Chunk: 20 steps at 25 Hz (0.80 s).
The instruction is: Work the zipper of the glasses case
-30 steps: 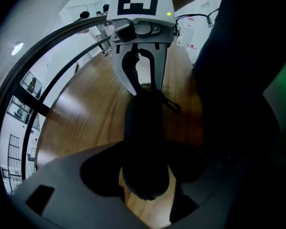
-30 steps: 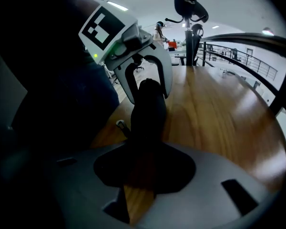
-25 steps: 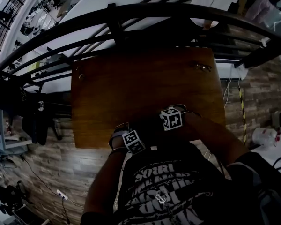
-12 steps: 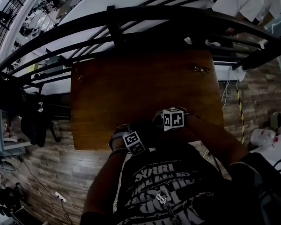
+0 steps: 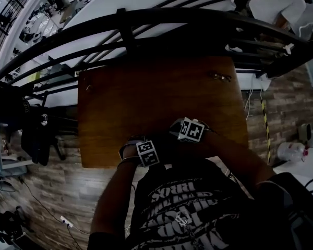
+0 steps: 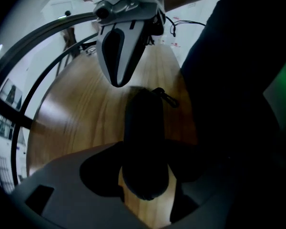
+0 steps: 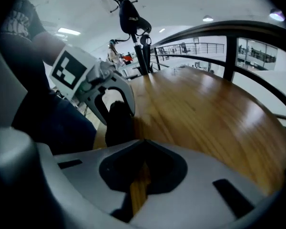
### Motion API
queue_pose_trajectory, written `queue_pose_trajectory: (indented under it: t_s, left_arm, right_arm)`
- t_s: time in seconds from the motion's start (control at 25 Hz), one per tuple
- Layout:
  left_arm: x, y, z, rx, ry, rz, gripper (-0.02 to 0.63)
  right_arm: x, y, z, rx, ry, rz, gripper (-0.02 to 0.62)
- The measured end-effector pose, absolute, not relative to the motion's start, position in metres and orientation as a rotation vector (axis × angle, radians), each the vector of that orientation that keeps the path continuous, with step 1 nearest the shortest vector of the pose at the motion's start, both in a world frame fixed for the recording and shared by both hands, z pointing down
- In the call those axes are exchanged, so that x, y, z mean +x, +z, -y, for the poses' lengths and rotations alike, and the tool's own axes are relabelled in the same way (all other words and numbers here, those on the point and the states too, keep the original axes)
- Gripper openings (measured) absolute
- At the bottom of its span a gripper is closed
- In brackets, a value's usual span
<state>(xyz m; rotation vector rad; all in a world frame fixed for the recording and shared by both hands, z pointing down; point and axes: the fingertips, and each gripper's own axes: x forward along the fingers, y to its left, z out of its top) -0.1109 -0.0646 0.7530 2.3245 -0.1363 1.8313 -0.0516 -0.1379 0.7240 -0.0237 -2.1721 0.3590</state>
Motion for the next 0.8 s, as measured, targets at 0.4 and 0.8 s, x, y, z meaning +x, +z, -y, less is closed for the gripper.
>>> queue_pose_trajectory:
  t_s: [0.4, 0.8]
  left_arm:
    - [-0.135, 0.728, 0.124, 2.454, 1.703, 0.548, 0.273]
    - [-0.189, 0.717, 0.111, 2.275, 1.504, 0.896, 0.273]
  right_arm:
    - [-0.024, 0.757, 0.134, 0.106, 0.339, 2.059, -0.002]
    - [-0.067, 0.706, 0.209, 0.344, 0.122, 2.226, -0.002]
